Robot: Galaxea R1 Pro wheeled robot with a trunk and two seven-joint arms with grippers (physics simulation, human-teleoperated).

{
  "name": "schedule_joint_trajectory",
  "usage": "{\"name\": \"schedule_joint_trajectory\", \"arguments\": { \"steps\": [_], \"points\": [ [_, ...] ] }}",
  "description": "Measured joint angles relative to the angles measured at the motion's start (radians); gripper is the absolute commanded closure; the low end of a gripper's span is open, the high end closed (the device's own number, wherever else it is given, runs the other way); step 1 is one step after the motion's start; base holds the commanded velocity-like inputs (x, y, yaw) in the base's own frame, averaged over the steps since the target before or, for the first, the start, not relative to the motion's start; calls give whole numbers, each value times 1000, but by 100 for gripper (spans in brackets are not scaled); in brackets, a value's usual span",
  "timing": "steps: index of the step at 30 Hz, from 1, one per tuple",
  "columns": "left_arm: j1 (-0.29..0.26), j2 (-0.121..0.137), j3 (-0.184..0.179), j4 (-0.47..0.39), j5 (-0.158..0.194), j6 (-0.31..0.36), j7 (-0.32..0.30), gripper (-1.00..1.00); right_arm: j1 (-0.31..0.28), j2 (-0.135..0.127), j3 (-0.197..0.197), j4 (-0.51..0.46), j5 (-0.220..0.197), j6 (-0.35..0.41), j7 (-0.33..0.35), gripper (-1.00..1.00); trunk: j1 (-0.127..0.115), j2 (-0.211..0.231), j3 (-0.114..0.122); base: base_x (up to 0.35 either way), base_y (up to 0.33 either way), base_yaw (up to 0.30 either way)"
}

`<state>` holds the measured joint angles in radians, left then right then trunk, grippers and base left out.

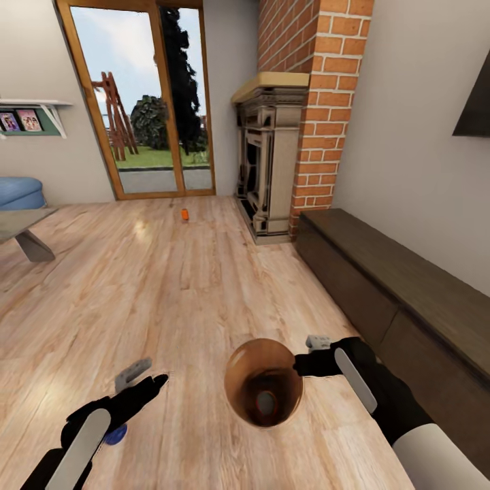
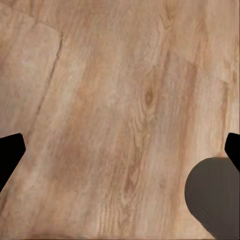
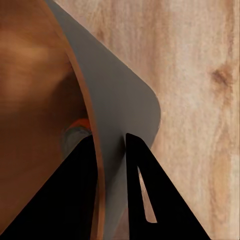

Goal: Put the three can of soda from the living room inside the tash can in the kitchen.

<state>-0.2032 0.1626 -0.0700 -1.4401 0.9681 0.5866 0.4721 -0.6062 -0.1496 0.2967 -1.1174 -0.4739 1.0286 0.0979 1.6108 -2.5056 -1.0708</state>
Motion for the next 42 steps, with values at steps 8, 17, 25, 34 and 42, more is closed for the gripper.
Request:
{"name": "schedule_joint_trajectory", "arguments": {
  "steps": [8, 17, 25, 34, 42],
  "points": [
    [-18, -2, 3, 56, 0, 0, 213, -100, 3, -6, -8, -52, 10, 18, 0, 100, 0, 0, 0, 71, 287, 112],
    [-63, -11, -3, 69, 3, 46, 226, -100, 3, -4, -8, -57, 9, 18, 0, 100, 0, 0, 0, 18, 42, 284],
    [-125, -12, -52, 267, 5, 64, 212, -100, 3, -5, -7, -57, -5, 18, 1, 100, 0, 0, 0, 230, 1, 100],
    [-146, -8, -75, 336, 2, 62, 199, -100, 3, -8, -7, -59, -10, 18, 1, 100, 0, 0, 0, 342, 0, 3],
    [-156, 17, -71, 438, -32, 56, 191, -100, 3, -10, -8, -59, -6, 18, 1, 100, 0, 0, 0, 318, 0, 0]
  ]
}}
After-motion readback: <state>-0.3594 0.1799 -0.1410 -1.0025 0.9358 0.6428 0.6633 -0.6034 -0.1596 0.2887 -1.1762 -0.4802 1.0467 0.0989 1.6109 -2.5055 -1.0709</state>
